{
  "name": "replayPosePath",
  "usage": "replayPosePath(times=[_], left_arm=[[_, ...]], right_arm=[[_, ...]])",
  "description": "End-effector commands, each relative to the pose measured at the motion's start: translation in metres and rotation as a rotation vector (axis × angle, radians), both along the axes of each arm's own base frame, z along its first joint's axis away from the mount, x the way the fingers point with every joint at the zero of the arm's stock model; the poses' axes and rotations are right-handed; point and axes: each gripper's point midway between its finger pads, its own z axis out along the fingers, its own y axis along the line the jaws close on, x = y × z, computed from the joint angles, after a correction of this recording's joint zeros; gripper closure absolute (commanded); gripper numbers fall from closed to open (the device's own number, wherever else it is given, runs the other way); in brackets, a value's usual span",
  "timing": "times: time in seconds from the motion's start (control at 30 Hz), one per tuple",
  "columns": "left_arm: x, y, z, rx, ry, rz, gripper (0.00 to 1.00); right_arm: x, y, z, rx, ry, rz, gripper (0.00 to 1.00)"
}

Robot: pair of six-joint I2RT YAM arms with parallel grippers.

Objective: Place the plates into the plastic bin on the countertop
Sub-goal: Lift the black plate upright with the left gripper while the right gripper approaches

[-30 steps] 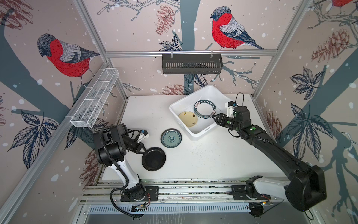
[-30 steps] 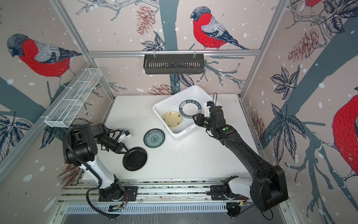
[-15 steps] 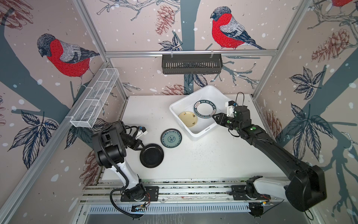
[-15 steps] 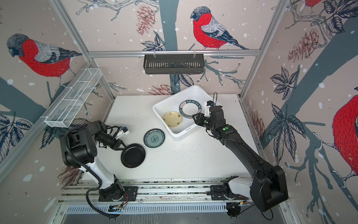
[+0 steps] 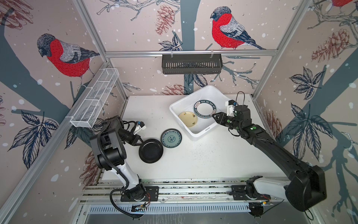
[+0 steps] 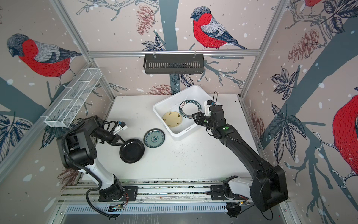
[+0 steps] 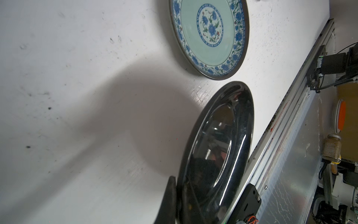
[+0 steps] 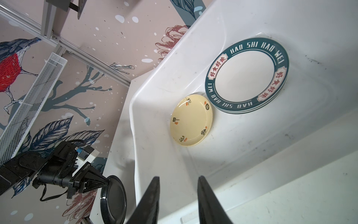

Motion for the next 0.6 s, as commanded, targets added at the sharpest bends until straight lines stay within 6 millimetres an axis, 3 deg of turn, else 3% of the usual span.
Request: replayPosePath(times=[0.0, 0.33, 0.57], left_arm=[[-0.003, -0.013, 0.015, -0.076, 0.013, 0.000, 1.00], [0.005, -0.034, 0.026, -0.092, 0.000, -0.035, 1.00], [0.019, -0.051, 0.045, -0.089, -0.044, -0.058, 1.00]], right_arm=[[0.004, -0.001, 0.015, -0.026, -0.040, 0.003, 0.64], [0.013, 0.004, 0.016, -0.041, -0.034, 0.019, 0.62], [0.013, 0.010, 0.015, -0.027, -0.030, 0.043, 0.59]])
